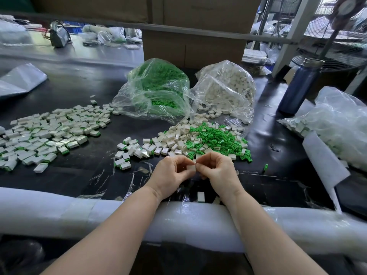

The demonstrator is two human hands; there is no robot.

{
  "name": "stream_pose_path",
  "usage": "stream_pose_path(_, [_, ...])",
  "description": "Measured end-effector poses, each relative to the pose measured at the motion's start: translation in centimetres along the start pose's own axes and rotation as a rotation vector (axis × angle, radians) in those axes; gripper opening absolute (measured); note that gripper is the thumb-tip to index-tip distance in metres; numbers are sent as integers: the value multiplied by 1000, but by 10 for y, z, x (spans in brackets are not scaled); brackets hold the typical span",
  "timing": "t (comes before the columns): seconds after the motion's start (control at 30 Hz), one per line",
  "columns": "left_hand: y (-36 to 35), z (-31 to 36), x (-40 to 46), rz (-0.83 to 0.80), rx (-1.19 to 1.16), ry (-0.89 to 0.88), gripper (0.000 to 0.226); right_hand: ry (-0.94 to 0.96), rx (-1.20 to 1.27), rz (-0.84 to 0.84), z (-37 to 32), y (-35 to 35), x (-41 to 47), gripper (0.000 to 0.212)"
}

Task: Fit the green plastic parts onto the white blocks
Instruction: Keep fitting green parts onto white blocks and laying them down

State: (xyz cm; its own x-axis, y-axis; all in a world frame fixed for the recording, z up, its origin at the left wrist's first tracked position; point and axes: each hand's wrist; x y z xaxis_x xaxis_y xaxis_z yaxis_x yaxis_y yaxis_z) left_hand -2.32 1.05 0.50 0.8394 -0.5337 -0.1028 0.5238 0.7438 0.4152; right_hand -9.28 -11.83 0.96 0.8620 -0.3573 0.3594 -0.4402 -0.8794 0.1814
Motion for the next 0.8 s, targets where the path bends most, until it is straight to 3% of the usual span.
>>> stream_pose_path(0.3, [0,-1,3,62,71,-73,19,-36,116,37,1,2,-1,13])
stream_pose_path(0.5, [2,-2,3,23,-55,19,9,-52,49,41,3,-2,-1,16])
stream_pose_path(0.8, [0,-5,2,54,112,5,13,-48,-104,-49,5,-3,0,23])
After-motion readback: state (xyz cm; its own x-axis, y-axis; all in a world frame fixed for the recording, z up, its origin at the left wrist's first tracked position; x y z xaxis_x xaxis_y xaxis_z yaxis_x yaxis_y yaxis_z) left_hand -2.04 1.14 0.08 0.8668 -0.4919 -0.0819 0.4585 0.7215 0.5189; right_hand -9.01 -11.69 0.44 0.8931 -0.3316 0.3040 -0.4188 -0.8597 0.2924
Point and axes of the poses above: each hand's wrist, its own x-axis towards the middle knuckle, its own y-axis out of the back of the hand, z = x × y, and after that the axes turned 15 degrees about y, right-handed
